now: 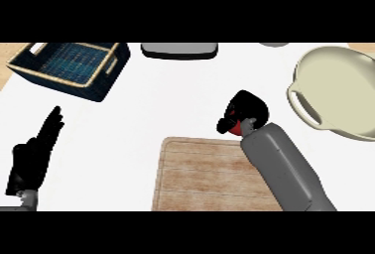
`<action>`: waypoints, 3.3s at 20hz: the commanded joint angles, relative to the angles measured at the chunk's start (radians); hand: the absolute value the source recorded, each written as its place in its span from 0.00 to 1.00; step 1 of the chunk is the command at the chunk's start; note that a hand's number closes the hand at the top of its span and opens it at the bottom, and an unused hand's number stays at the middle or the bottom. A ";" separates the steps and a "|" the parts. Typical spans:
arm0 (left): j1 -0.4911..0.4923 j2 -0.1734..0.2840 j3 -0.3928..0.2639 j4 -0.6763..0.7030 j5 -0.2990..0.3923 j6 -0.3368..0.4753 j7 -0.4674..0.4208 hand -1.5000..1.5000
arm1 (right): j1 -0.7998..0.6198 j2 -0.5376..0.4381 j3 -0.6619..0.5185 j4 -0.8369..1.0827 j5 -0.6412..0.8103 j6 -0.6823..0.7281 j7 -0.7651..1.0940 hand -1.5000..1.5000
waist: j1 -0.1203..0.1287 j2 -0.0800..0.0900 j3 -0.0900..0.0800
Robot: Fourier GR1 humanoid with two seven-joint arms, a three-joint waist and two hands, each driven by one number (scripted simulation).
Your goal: Pick the tomato from the cutting board and place it in the pot
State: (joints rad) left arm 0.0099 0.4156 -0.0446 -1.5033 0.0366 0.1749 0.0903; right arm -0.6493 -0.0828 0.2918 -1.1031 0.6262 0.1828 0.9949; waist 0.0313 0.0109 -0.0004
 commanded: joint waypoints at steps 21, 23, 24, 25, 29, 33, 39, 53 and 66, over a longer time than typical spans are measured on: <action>-0.021 0.035 0.070 -0.020 0.016 -0.044 0.074 0.50 | -0.521 -0.207 -0.069 0.358 0.483 -0.419 0.108 1.00 | -0.017 -0.007 0.001; 0.010 0.017 0.046 -0.077 -0.003 -0.029 0.083 0.50 | -0.562 -0.246 -0.113 0.402 0.489 -0.429 0.082 1.00 | -0.005 -0.006 0.001; 0.011 -0.011 0.045 0.014 -0.006 -0.036 0.000 0.50 | -0.477 -0.236 -0.106 0.347 0.496 -0.494 0.076 1.00 | -0.024 -0.007 0.000; 0.015 0.000 0.053 -0.012 -0.007 -0.034 0.020 0.50 | -0.545 -0.263 -0.136 0.346 0.486 -0.449 0.072 1.00 | -0.019 -0.009 0.000; 0.012 0.012 0.081 0.000 0.009 -0.073 0.013 0.50 | -0.480 -0.301 -0.179 0.348 0.489 -0.512 -0.013 1.00 | -0.022 -0.008 0.000; 0.033 -0.015 0.080 0.011 -0.005 -0.068 -0.015 0.50 | -0.477 -0.364 -0.241 0.346 0.470 -0.537 -0.079 1.00 | -0.020 -0.008 0.000; 0.048 0.003 0.101 -0.076 0.001 -0.092 0.051 0.50 | -0.475 -0.415 -0.319 0.520 0.442 -0.615 -0.231 1.00 | -0.008 -0.006 0.001; -0.033 -0.060 0.031 -0.057 -0.062 -0.074 0.054 0.50 | -0.463 -0.636 -0.433 0.887 0.386 -0.637 -0.593 1.00 | 0.041 0.024 0.004; -0.081 -0.065 0.045 -0.012 -0.075 -0.075 0.028 0.50 | -0.440 -0.603 -0.650 0.924 0.171 -0.721 -0.786 0.00 | 0.059 0.033 0.007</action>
State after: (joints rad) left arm -0.0498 0.3519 0.0004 -1.5228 -0.0373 0.1050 0.1232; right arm -1.0821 -0.6786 -0.3294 -0.1925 0.8213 -0.5336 0.2446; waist 0.0819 0.0405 0.0063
